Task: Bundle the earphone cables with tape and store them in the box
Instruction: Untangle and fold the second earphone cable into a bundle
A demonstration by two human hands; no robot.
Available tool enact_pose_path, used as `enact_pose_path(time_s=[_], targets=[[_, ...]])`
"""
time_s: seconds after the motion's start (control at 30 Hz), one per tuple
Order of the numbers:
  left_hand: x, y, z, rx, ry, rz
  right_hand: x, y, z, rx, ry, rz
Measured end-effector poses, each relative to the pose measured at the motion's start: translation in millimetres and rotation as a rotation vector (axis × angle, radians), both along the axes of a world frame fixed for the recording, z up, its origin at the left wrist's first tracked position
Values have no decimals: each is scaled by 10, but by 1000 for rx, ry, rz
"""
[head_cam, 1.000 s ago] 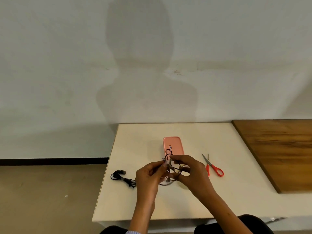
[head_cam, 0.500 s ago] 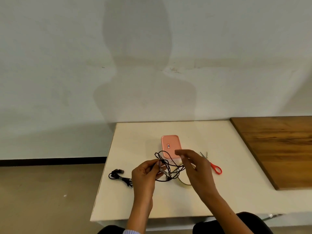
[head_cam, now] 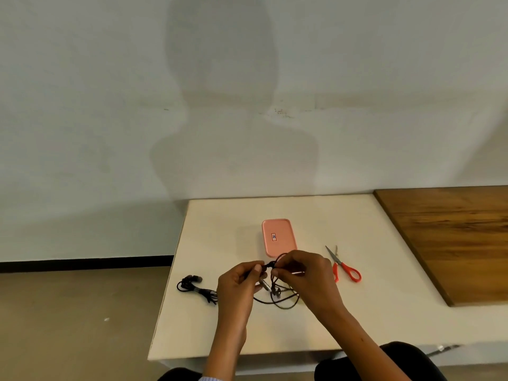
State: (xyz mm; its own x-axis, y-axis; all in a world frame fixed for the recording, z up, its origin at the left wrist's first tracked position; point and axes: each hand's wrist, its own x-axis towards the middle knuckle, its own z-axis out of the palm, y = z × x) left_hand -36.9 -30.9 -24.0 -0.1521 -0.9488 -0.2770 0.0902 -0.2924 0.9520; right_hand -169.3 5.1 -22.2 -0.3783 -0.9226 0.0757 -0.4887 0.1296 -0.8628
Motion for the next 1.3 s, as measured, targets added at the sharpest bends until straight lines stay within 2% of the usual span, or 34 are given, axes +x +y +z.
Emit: enact_pose_path(time_s=[0.1,0.23,0.5,0.67,0.8,0.93,1.07,1.1,1.23,1.3], targets=[[13,-8,-12,-28,-14,13,-18,11,23,-30,-27,0],[21,10,-1,-137,-83,-70,-32,0,21,-4,-10,21],[12,-22,-4,3,15,24,-96,5,54,66,-247,0],[13,-8,55,17,44,-24,-38,-2,49,65,-145,62],[-22,11,81,29,45,-6,-26,-6,15,23,-116,18],[16,-23,13,-82,-115,-15,-70,13,39,5,-122,-11],[-12,31,8,-271,-463,-247,-75,52,98,-60,-24,-4],[-15,54,43,-326,-502,-271,-72,54,114,-72,13,14],[50,128,178,-443,-329,-282,-70,76,171,-108,157,144],[120,175,208,-489,-331,-234,-36,104,193,-106,157,194]])
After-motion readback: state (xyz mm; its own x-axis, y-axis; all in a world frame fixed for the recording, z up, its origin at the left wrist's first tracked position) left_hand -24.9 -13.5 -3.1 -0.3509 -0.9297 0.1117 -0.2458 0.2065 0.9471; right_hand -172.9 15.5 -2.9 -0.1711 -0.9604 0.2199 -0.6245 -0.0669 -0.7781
